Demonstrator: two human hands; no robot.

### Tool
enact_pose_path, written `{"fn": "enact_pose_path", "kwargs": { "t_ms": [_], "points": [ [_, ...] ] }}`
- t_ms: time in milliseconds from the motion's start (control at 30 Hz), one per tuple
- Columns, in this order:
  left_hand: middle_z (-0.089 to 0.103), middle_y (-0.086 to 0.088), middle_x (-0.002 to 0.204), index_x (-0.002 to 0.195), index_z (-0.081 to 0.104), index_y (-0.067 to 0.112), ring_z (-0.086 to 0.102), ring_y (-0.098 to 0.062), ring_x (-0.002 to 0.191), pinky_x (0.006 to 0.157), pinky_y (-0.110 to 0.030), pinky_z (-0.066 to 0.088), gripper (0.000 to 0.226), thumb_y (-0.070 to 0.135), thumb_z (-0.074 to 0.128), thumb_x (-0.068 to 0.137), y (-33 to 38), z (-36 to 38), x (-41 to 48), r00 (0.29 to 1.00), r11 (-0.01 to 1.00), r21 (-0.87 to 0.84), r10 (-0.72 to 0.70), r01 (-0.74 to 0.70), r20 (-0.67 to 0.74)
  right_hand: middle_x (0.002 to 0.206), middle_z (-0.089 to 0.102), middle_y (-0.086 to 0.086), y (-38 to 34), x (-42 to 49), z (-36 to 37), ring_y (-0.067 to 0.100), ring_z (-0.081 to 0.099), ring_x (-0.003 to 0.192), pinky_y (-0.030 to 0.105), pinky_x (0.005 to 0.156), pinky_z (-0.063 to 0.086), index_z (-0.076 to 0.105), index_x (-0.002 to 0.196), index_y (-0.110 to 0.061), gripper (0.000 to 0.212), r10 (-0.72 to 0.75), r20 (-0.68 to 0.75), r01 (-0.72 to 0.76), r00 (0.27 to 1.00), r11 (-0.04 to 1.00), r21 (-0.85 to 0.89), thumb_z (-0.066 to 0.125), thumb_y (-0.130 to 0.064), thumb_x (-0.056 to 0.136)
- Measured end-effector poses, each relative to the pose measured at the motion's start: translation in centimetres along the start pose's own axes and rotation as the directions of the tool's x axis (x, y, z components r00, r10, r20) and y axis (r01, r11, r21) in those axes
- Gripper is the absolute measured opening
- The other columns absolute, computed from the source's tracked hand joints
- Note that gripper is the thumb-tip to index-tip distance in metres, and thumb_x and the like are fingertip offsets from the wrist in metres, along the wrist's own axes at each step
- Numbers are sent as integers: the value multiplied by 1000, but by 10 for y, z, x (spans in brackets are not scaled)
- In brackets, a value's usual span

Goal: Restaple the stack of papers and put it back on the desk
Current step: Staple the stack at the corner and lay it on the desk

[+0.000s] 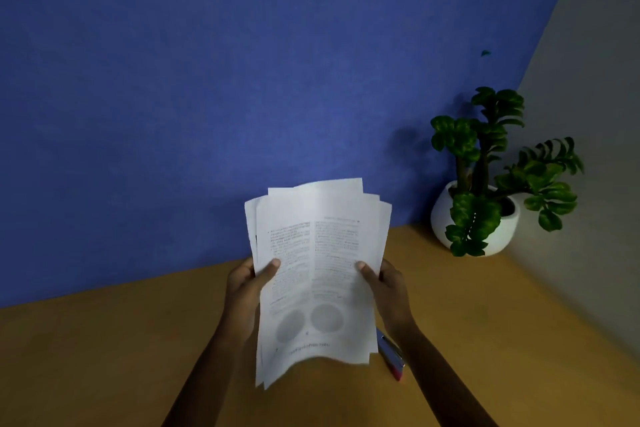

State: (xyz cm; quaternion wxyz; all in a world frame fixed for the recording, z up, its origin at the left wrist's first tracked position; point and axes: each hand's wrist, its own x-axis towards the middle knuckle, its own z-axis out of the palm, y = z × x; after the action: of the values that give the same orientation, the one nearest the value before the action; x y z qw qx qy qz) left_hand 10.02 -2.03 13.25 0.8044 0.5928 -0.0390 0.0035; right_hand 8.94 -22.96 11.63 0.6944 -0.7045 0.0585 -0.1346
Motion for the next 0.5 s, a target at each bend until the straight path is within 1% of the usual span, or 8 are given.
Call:
{"fn": "enact_pose_path", "kwargs": {
  "t_ms": [67,133,233,300,367,400,433,500],
  "points": [
    [74,3,103,106,66,19,69,-15,95,68,-21,56,27,12,62,81,11,4,-5,999,1000,4,18,-18,28,99,67,-12,-8,-6,0,1,66,87,11,65,55,61,98,-29,16,-55,13,55,998,998,15,55,-16,89],
    [73,1,103,108,64,20,68,-15,95,69,-25,56,35,19,67,73,17,6,-9,1000,1000,18,17,-17,27,105,61,-20,-13,-12,-1,-8,61,91,6,66,52,52,108,-34,26,-75,48,75,996,997,-12,58,-21,87],
    [71,0,103,108,61,20,65,-18,99,77,-32,53,40,25,69,69,24,7,-15,1000,993,118,5,-7,16,120,54,-12,-16,-16,-3,-4,54,103,5,63,50,37,129,-24,60,-65,89,70,994,996,-59,68,-35,78],
    [68,-2,106,109,58,19,63,-19,101,83,-36,51,39,25,68,72,27,7,-17,1000,988,153,-8,7,5,124,52,-9,-18,-18,-5,-1,53,106,5,64,50,32,133,-20,74,-65,94,70,993,996,-48,68,-38,71],
    [67,-5,106,110,57,16,62,-23,101,80,-35,52,34,20,66,77,30,9,-17,1000,986,166,-15,14,8,121,53,-8,-21,-20,-4,-1,56,102,3,65,50,34,132,-19,72,-75,115,78,991,997,-22,68,-34,71],
    [67,-6,104,109,58,16,63,-23,99,75,-34,53,32,19,65,78,31,11,-18,1000,987,162,-8,6,13,119,56,-8,-22,-22,-3,0,60,99,5,65,51,36,130,-19,66,-73,138,76,988,997,-15,70,-29,74],
    [69,-2,99,106,59,18,66,-21,95,68,-30,54,27,19,65,79,31,14,-18,1000,988,151,2,-4,12,116,59,-8,-22,-23,-2,1,64,95,7,63,52,41,126,-20,55,-74,168,77,983,997,-8,69,-23,80],
    [71,11,81,94,61,28,70,-11,79,51,-18,53,17,22,66,79,30,19,-19,999,991,134,9,-4,-38,105,63,-9,-21,-25,2,-3,67,88,10,60,53,50,113,-24,31,-97,208,102,973,995,-12,60,-11,86]
  ]
}}
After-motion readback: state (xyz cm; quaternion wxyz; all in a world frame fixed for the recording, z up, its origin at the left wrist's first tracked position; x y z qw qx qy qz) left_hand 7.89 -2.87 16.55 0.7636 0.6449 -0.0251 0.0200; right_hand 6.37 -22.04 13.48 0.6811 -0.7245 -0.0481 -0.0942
